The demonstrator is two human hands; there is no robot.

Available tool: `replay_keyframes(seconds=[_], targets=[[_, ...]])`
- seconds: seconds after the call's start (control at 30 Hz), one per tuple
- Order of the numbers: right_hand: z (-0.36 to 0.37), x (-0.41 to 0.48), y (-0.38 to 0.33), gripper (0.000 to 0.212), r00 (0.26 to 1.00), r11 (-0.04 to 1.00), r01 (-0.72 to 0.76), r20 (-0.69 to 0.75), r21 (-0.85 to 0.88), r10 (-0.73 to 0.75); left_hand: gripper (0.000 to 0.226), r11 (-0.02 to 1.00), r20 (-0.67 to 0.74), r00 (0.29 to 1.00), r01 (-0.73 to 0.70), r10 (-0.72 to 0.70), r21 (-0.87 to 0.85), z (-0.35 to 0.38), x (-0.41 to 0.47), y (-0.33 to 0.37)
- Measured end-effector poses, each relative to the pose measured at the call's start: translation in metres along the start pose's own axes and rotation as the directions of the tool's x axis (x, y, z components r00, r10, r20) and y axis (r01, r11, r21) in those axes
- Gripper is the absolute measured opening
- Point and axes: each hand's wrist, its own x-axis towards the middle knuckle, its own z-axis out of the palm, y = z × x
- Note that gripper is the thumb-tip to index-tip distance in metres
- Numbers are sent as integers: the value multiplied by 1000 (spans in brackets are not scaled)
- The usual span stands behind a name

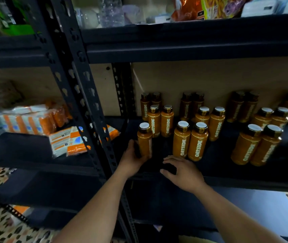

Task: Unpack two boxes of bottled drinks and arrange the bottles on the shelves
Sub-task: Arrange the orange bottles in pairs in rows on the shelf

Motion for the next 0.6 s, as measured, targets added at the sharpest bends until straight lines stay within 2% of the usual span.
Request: replay_keyframes(seconds=[0.13, 0.27, 0.4, 0.6], targets=[[-1, -1, -5, 48, 999, 999, -36, -3, -6, 35, 65, 997, 49, 997, -54, 57, -62, -6, 0, -11], [-3, -2, -7, 48, 998, 998, -68, -5, 13, 69, 84, 991, 6, 999, -48, 50, -127, 0, 0, -2], [-4, -1, -7, 52, 996, 996, -84, 4, 18, 84, 59, 996, -61, 997, -50, 46, -68, 4, -3, 0], [-4, -1, -5, 53, 998, 997, -65, 2, 32, 65, 62, 995, -79, 994, -87, 82, -54, 1, -9, -3]])
